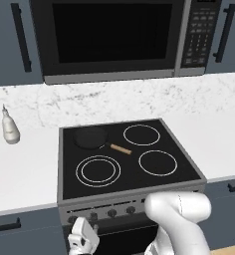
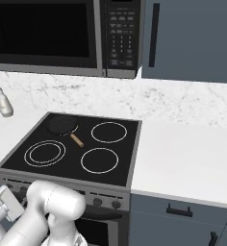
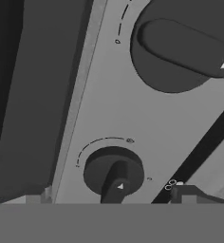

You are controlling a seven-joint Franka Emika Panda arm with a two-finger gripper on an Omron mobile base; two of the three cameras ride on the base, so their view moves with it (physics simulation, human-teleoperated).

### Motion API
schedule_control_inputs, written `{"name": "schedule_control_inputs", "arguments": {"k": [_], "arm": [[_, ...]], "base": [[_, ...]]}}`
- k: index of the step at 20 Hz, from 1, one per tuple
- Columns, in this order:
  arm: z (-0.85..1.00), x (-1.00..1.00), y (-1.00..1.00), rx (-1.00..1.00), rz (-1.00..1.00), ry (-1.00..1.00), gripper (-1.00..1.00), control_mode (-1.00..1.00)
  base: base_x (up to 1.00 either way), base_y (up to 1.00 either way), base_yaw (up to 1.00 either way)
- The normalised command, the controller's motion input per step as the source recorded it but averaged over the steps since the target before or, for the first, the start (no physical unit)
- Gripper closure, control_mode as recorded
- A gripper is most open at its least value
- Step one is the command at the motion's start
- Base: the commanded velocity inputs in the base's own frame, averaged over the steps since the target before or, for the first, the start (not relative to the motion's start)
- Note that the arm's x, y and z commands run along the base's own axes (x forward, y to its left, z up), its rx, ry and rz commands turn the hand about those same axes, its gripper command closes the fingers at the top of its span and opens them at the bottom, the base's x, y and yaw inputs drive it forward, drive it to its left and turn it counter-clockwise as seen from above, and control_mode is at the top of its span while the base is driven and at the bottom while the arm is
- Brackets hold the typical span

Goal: Turn off the rear left burner of the stove.

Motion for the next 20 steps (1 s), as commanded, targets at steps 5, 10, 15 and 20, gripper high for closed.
{"name": "schedule_control_inputs", "arguments": {"k": [5,10,15,20], "arm": [[0.08,-0.01,0.0,0.0,0.0,-0.03,-1.0,-1.0],[0.05,0.0,0.0,0.0,0.0,-0.01,-1.0,-1.0],[0.01,0.0,0.0,0.0,0.0,0.0,-1.0,-1.0],[-0.16,0.0,0.0,0.02,0.08,-0.03,-1.0,-1.0]], "base": [[0.0,0.0,0.0],[0.0,0.0,0.0],[0.0,0.0,0.0],[0.0,0.0,0.0]]}}
